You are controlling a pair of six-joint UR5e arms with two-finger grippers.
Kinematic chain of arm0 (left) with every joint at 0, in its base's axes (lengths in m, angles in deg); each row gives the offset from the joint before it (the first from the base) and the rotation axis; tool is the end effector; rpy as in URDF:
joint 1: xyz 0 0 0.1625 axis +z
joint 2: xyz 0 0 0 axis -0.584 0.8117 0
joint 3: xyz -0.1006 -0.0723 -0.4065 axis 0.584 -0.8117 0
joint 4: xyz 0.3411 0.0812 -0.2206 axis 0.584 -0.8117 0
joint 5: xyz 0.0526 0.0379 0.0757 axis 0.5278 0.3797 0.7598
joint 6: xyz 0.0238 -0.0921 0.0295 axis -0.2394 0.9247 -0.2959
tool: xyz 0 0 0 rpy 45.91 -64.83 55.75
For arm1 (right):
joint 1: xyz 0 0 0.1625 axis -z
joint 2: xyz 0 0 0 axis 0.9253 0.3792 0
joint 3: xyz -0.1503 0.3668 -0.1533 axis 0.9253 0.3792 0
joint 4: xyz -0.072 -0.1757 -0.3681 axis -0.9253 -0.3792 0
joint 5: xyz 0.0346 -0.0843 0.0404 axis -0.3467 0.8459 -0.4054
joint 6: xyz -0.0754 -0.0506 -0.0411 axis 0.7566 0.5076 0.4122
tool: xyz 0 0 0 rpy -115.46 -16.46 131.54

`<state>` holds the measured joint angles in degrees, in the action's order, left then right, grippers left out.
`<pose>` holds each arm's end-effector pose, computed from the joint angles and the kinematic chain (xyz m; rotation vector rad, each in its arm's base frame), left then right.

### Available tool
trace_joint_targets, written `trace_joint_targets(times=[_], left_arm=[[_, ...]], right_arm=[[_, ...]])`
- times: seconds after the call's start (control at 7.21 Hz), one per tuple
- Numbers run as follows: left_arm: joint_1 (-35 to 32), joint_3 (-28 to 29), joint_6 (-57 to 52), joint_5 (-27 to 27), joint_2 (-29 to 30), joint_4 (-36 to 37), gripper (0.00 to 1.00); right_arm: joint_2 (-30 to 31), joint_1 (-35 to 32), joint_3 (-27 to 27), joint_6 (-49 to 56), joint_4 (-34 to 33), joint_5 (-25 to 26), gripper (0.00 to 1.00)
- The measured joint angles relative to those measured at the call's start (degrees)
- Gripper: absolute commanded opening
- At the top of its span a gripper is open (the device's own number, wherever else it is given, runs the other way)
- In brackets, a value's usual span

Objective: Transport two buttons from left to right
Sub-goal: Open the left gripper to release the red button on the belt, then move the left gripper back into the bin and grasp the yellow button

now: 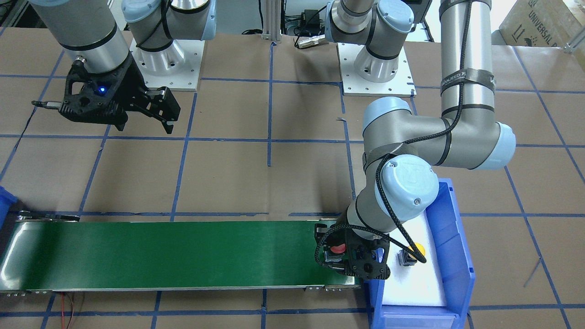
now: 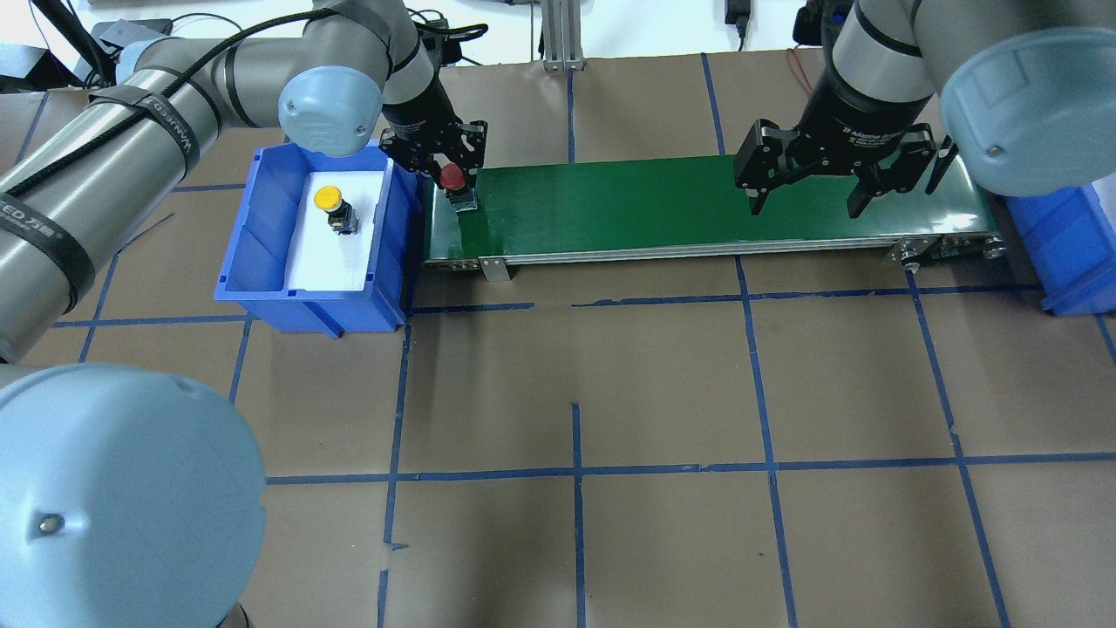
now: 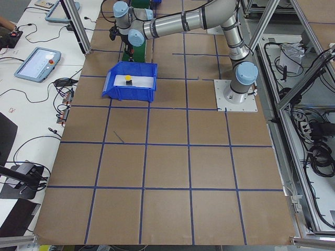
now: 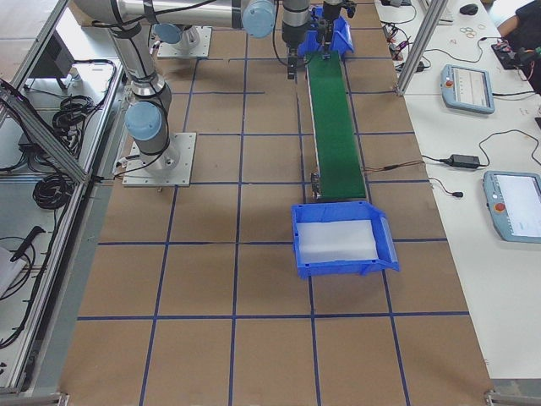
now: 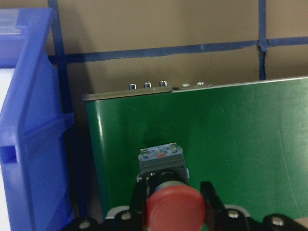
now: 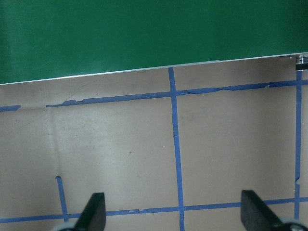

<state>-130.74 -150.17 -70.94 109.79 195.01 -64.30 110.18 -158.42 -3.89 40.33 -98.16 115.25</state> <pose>-0.2059 -0.6791 0.2939 -0.1210 -3.0123 -0.0100 0.1420 -0.4973 0.4622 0.1202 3.1117 -0.0122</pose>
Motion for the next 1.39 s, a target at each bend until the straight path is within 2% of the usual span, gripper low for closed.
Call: trace_joint_targets(times=[0.42, 0.69, 0.97, 1.39], left_arm=[[0.04, -0.22, 0.04, 0.37, -2.21, -0.14, 1.00], [1.26, -0.33, -1.51, 4.42, -5.08, -0.70, 1.00], [5.82, -0.92, -5.20, 6.95, -6.15, -0.85, 1.00], [12.62, -1.06, -5.23, 7.16, -3.54, -0.73, 1.00]], right_arm=[[-0.01, 0.00, -0.24, -0.12, 0.02, 0.06, 1.00], [-0.01, 0.00, -0.31, -0.16, 0.05, 0.08, 1.00], [-0.01, 0.01, -0.32, -0.20, 0.08, 0.15, 1.00], [0.02, 0.10, -0.30, 0.03, 0.11, 0.66, 1.00]])
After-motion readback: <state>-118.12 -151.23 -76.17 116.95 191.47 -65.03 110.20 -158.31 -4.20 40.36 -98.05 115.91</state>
